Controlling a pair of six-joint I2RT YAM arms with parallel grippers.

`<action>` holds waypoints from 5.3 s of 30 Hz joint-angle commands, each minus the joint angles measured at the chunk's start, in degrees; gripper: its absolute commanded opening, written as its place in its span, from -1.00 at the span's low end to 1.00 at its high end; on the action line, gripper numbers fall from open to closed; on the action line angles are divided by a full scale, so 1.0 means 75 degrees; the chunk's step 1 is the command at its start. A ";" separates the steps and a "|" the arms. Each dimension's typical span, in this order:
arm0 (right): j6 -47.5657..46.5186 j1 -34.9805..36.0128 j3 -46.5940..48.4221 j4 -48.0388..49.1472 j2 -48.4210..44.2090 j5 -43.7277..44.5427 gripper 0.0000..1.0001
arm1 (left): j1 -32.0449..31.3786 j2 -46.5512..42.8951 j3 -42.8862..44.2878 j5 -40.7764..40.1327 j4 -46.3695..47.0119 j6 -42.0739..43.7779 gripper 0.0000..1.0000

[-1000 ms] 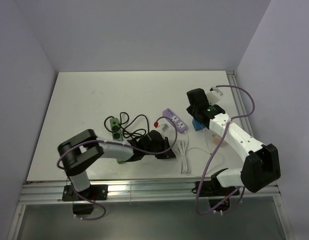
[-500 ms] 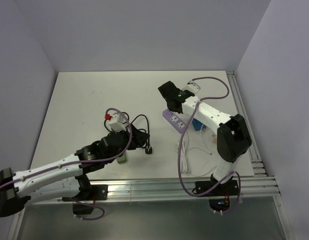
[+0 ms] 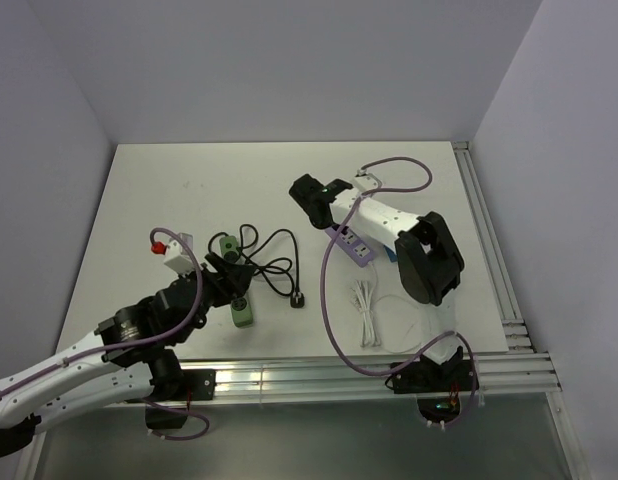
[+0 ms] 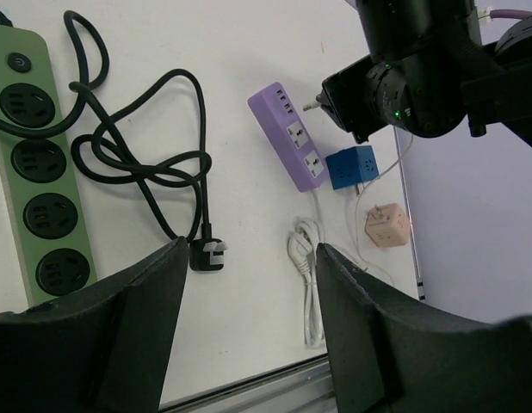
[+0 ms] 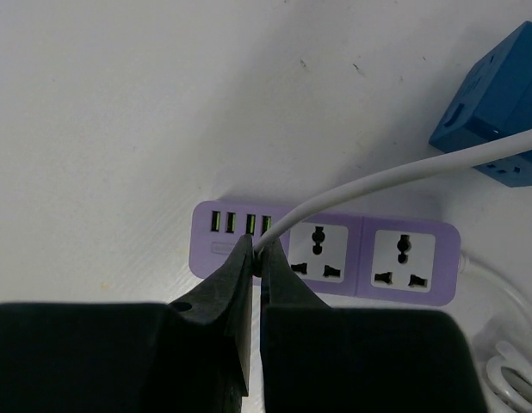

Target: Insert the plug

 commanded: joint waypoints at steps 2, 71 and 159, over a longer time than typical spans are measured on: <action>0.0975 0.0289 0.0829 -0.1227 0.0359 0.1148 -1.00 | -0.0022 -0.0209 0.0016 -0.0244 -0.0266 -0.0003 0.31; 0.0155 0.0289 0.1334 -0.1169 0.2129 0.2121 -1.00 | -0.0022 -0.0831 -0.0547 -0.0057 0.0215 0.0500 0.14; -0.2926 0.1637 -0.2932 0.3283 -0.1339 -0.0327 0.30 | -0.0022 -0.1217 -0.0395 -0.0197 -0.0429 0.0113 0.20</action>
